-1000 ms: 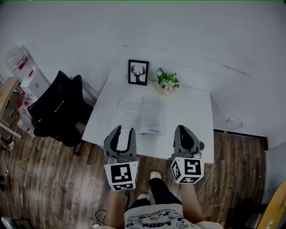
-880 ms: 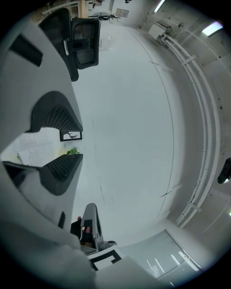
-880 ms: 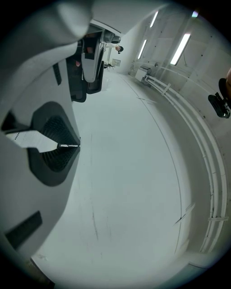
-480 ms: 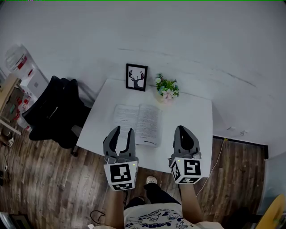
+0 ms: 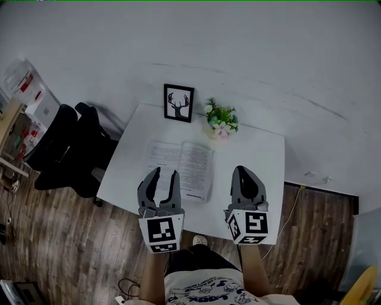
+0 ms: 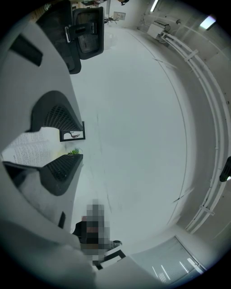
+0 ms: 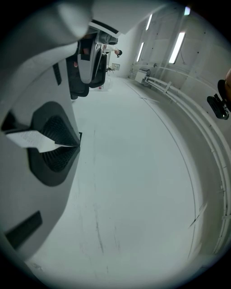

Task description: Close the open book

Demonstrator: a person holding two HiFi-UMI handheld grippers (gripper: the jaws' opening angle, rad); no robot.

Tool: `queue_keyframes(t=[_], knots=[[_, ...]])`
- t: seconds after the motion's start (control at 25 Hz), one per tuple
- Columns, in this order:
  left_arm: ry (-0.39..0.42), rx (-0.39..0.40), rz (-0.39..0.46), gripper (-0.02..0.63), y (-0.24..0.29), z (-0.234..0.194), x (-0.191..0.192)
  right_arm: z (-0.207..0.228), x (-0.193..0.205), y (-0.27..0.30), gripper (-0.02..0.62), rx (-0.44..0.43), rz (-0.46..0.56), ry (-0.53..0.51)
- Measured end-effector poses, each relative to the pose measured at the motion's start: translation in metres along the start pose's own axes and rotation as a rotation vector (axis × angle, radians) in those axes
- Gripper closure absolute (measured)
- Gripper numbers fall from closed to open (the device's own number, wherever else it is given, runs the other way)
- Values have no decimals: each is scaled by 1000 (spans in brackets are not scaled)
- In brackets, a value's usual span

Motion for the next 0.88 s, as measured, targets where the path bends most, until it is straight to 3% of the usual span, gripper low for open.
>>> queue_keyframes(t=[0.48,0.88], knots=[[6,33,-46,465,13,3,23,1,19,16,565,9,-39,10],[82,104,-92,465,17,-5,41,-9,34,18,565,61,-73,11]])
Point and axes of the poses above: the fingertips, and each gripper's own axes: y forward along the fingers, z to its right, x out of its underside, the point moved 1 cm from there along -y, backward along the fingers, and after that the axes turned 3 degrees about x, right-handed, at the moved point
